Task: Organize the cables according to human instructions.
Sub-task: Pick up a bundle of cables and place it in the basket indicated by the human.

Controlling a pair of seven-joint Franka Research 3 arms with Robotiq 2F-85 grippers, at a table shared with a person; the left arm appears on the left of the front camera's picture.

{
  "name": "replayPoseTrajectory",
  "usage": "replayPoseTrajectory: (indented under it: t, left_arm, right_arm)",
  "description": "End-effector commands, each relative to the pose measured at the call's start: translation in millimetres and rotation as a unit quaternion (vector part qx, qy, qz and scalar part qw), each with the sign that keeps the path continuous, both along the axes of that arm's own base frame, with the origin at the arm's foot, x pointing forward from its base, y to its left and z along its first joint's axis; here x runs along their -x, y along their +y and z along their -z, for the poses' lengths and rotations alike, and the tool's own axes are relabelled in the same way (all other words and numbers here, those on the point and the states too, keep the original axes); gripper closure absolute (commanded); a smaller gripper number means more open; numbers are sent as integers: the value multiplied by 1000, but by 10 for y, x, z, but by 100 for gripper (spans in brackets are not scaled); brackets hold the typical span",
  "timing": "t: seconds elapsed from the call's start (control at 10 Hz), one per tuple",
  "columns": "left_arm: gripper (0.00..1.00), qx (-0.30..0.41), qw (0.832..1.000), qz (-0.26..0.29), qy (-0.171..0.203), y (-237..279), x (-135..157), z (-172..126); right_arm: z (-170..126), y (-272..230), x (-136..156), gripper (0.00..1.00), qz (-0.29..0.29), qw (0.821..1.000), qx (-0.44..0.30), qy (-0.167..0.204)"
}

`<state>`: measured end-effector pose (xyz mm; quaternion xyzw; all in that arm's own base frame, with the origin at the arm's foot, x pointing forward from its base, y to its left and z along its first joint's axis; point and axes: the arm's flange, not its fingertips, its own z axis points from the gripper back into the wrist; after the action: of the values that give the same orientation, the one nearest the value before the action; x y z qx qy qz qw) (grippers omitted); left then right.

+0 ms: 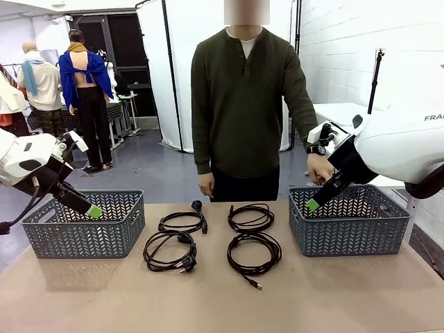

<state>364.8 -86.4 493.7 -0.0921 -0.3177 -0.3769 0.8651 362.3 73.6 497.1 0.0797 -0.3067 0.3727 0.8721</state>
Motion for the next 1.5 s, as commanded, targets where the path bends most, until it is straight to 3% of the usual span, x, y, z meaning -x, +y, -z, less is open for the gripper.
replayPoseTrajectory:
  t: [0.0, 0.6, 1.1, 1.4]
  left_arm:
    - [0, -1, 1000, -6, 2, -4, -8, 7]
    - [0, -1, 1000, -6, 2, -4, -8, 7]
    - [0, -1, 1000, -6, 2, -4, -8, 7]
    - [0, -1, 1000, -6, 2, -4, -8, 7]
  right_arm:
    - [20, 3, -10, 0, -1, 1000, -1, 2]
    - [0, 0, 0, 0, 0, 1000, 0, 0]
    - [-306, 811, -272, 0, 65, 992, 51, 97]
    - [-232, 1344, -495, 0, 118, 982, 48, 137]
